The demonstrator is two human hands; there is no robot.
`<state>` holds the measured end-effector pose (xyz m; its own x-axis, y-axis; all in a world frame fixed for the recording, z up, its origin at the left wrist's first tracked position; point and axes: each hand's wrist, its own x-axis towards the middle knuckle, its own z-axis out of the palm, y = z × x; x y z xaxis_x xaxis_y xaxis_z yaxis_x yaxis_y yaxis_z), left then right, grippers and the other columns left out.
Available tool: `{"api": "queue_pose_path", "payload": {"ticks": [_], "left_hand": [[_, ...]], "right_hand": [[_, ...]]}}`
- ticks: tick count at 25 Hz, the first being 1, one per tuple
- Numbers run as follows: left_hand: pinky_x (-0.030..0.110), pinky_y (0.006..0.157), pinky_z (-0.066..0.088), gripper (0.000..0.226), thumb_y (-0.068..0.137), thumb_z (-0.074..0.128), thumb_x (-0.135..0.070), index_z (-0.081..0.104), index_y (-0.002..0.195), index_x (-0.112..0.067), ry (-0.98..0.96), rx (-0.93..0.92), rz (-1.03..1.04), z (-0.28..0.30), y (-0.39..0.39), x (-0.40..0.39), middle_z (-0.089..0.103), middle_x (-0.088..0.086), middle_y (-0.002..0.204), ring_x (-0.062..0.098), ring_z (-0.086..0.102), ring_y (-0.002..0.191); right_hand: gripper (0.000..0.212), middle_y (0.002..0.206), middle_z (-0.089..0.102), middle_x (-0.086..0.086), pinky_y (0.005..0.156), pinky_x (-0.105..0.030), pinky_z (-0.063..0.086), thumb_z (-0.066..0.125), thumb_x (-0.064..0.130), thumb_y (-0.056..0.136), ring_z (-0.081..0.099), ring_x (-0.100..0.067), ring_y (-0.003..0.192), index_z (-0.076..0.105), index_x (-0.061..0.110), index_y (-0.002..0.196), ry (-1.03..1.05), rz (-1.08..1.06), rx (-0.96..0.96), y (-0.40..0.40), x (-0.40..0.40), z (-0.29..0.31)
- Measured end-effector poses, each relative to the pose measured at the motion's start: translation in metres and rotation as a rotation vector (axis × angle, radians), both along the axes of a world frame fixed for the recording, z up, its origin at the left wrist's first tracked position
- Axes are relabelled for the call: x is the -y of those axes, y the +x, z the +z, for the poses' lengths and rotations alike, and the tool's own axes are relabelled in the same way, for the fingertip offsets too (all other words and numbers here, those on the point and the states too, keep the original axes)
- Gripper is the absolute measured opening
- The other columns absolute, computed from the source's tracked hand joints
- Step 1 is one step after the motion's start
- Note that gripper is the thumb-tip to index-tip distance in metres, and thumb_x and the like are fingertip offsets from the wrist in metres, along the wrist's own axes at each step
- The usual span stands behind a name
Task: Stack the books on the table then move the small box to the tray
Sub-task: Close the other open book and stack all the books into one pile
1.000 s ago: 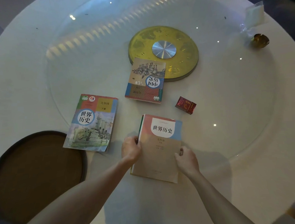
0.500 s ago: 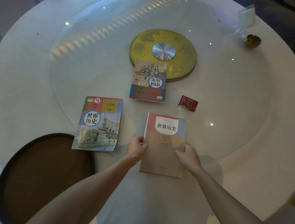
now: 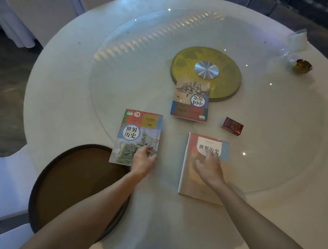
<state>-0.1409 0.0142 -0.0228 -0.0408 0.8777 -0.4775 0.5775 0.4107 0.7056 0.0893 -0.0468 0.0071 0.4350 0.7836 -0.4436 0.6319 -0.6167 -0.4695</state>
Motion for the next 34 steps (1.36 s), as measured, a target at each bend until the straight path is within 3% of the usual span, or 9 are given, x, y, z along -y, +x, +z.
{"api": "queue_pose_path", "payload": {"ticks": [4, 8, 13, 16, 17, 18, 20, 25, 34], "left_hand": [[0.043, 0.103, 0.049, 0.054, 0.085, 0.074, -0.028, 0.058, 0.134, -0.012, 0.099, -0.182, 0.094, 0.005, -0.046, -0.027, 0.061, 0.013, 0.126, 0.03, 0.058, 0.121], [0.045, 0.101, 0.044, 0.062, 0.086, 0.07, -0.038, 0.052, 0.14, -0.014, 0.027, -0.351, 0.118, -0.002, -0.083, -0.042, 0.055, 0.019, 0.131, 0.037, 0.051, 0.124], [0.044, 0.101, 0.048, 0.069, 0.086, 0.07, -0.043, 0.047, 0.145, -0.015, -0.067, -0.227, 0.207, -0.017, -0.1, -0.05, 0.055, 0.015, 0.139, 0.034, 0.052, 0.128], [0.045, 0.095, 0.054, 0.063, 0.084, 0.069, -0.046, 0.054, 0.137, -0.016, -0.074, -0.247, 0.192, -0.021, -0.1, -0.054, 0.064, 0.01, 0.13, 0.031, 0.058, 0.12], [0.044, 0.091, 0.056, 0.059, 0.083, 0.068, -0.047, 0.058, 0.132, -0.015, -0.05, -0.276, 0.191, -0.021, -0.1, -0.055, 0.067, 0.009, 0.125, 0.029, 0.062, 0.114], [0.04, 0.084, 0.058, 0.052, 0.084, 0.066, -0.046, 0.063, 0.125, -0.014, -0.027, -0.273, 0.191, -0.02, -0.1, -0.057, 0.07, 0.007, 0.118, 0.027, 0.065, 0.108], [0.031, 0.07, 0.056, 0.036, 0.09, 0.066, -0.037, 0.069, 0.118, -0.014, -0.023, -0.11, 0.198, -0.012, -0.097, -0.062, 0.072, 0.002, 0.106, 0.022, 0.068, 0.096], [0.053, 0.088, 0.059, 0.007, 0.098, 0.058, -0.013, 0.059, 0.105, -0.015, -0.226, 0.516, 0.275, 0.012, -0.092, -0.067, 0.075, 0.018, 0.108, 0.038, 0.073, 0.1], [0.057, 0.092, 0.055, 0.025, 0.096, 0.059, -0.013, 0.057, 0.121, -0.015, -0.302, 0.888, 0.135, 0.054, -0.045, -0.063, 0.069, 0.02, 0.124, 0.039, 0.069, 0.106]], "right_hand": [[0.048, 0.127, 0.067, -0.017, 0.096, -0.036, 0.05, 0.062, 0.023, 0.096, 0.064, -0.031, 0.115, 0.06, 0.0, 0.139, -0.022, 0.099, -0.183, -0.046, -0.042, -0.009], [0.043, 0.114, 0.074, -0.014, 0.098, -0.054, 0.057, 0.066, 0.03, 0.091, 0.07, -0.032, 0.104, 0.071, -0.001, 0.12, -0.084, 0.055, -0.362, -0.09, -0.075, -0.024], [0.025, 0.083, 0.048, -0.008, 0.07, -0.041, 0.046, 0.065, 0.033, 0.083, 0.051, -0.024, 0.078, 0.061, 0.009, 0.084, -0.123, -0.005, -0.409, -0.12, -0.099, -0.042], [0.03, 0.087, 0.058, -0.021, 0.078, -0.057, 0.057, 0.066, 0.031, 0.08, 0.051, -0.023, 0.081, 0.061, 0.002, 0.088, -0.133, -0.084, -0.428, -0.123, -0.106, -0.049], [0.036, 0.128, 0.06, -0.033, 0.085, -0.063, 0.056, 0.067, 0.029, 0.082, 0.051, -0.022, 0.083, 0.062, -0.005, 0.092, -0.141, -0.11, -0.433, -0.123, -0.107, -0.051], [0.041, 0.087, 0.05, -0.011, 0.088, -0.066, 0.054, 0.067, 0.027, 0.084, 0.049, -0.023, 0.084, 0.063, -0.012, 0.099, -0.14, -0.137, -0.435, -0.122, -0.107, -0.053], [0.051, 0.116, 0.061, -0.042, 0.078, -0.061, 0.054, 0.067, 0.022, 0.088, 0.045, -0.023, 0.084, 0.06, -0.02, 0.117, -0.13, -0.161, -0.452, -0.118, -0.108, -0.055], [0.028, 0.109, 0.067, -0.01, 0.092, -0.048, 0.056, 0.068, 0.024, 0.096, 0.062, -0.025, 0.095, 0.065, 0.004, 0.115, -0.137, -0.17, -0.519, -0.105, -0.101, -0.05], [0.015, 0.095, 0.074, -0.016, 0.079, -0.036, 0.054, 0.065, 0.018, 0.097, 0.066, -0.028, 0.087, 0.069, 0.004, 0.102, -0.083, -0.509, -1.033, -0.06, -0.078, -0.012]]}}
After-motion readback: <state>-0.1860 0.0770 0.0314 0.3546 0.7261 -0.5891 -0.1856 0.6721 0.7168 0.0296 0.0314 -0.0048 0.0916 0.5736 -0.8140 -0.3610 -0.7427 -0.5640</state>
